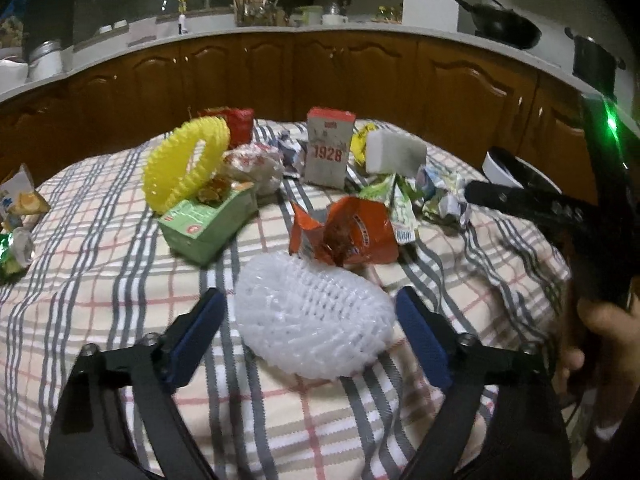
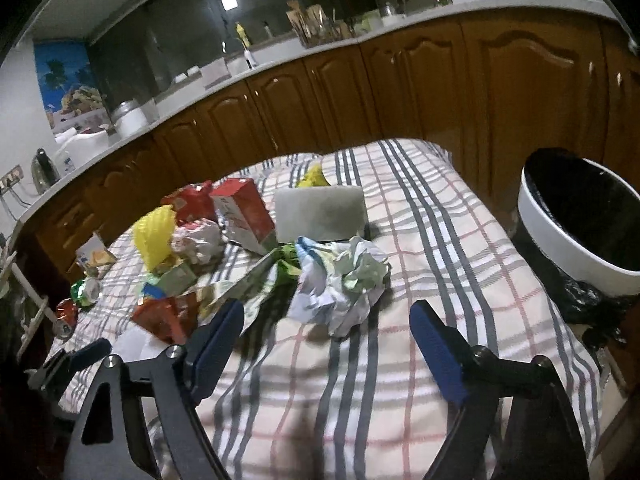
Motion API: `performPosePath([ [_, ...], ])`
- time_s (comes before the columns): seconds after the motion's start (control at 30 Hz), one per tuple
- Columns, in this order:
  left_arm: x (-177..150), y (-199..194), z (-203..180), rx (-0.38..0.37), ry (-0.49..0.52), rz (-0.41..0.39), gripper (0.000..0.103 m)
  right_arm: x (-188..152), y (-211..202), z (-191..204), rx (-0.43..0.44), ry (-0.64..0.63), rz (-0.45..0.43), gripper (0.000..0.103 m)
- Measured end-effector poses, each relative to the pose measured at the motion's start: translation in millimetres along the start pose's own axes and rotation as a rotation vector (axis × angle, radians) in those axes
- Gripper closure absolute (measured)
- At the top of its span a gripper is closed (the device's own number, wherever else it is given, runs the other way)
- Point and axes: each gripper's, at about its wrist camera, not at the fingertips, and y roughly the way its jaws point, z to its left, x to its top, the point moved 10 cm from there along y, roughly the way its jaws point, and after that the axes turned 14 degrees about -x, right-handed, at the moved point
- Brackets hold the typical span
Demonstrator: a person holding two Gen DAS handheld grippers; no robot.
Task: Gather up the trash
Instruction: 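Grasp the white foam net with the left tool while the right tool grasps crumpled paper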
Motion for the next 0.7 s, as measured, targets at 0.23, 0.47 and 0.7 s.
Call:
performPosePath([
  [0.23, -5.1, 11.1, -0.1, -0.042, 0.006, 0.031, 0.069, -0.6, 30.7, 1.3, 0.013, 0.002, 0.079, 0.046],
  [0.47, 1.3, -1.3, -8.9, -0.084, 0.019, -0.002, 0.087, 1.3, 16.3, 2.9, 0.034, -0.013, 0.031, 0.083],
  [0.7, 27.8, -27.6, -46.6, -0.205, 0.056, -0.074, 0.087, 5.1, -23.7, -8.8, 0.060, 0.007, -0.027, 0.088],
])
